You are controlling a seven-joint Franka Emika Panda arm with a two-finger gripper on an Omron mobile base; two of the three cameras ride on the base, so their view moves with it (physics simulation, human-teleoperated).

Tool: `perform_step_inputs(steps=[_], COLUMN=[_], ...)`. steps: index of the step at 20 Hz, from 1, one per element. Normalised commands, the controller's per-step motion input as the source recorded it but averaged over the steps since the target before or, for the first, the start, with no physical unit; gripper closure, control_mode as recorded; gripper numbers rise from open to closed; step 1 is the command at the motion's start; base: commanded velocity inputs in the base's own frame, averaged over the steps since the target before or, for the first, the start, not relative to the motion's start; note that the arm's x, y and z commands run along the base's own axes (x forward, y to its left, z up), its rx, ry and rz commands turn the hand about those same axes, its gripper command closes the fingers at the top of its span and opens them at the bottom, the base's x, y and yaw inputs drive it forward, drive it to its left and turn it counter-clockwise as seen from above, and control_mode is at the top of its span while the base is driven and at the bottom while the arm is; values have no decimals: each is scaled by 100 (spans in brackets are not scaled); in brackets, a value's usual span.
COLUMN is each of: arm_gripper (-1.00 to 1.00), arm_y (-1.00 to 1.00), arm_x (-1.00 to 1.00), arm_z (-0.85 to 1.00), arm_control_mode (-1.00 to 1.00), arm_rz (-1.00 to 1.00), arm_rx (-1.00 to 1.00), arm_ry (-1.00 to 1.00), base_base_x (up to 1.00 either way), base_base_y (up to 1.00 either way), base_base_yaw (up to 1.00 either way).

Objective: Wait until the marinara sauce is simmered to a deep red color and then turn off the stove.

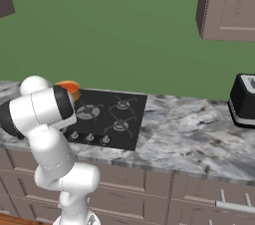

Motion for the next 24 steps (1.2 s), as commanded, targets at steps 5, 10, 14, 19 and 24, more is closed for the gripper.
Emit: perform_step_inputs(steps=[5,10,14,19,24], arm_gripper=[100,100,100,100,100], arm_y=[0,0,0,0,0], arm_x=[0,0,0,0,0], arm_z=[0,0,0,0,0], arm_control_mode=[-100,-100,-100,-100,-100], arm_rz=[0,0,0,0,0], arm_rx=[0,0,0,0,0], arm_ry=[0,0,0,0,0], base_base_x=[0,0,0,0,0], base_base_y=[0,0,0,0,0], base_base_yaw=[0,0,0,0,0])
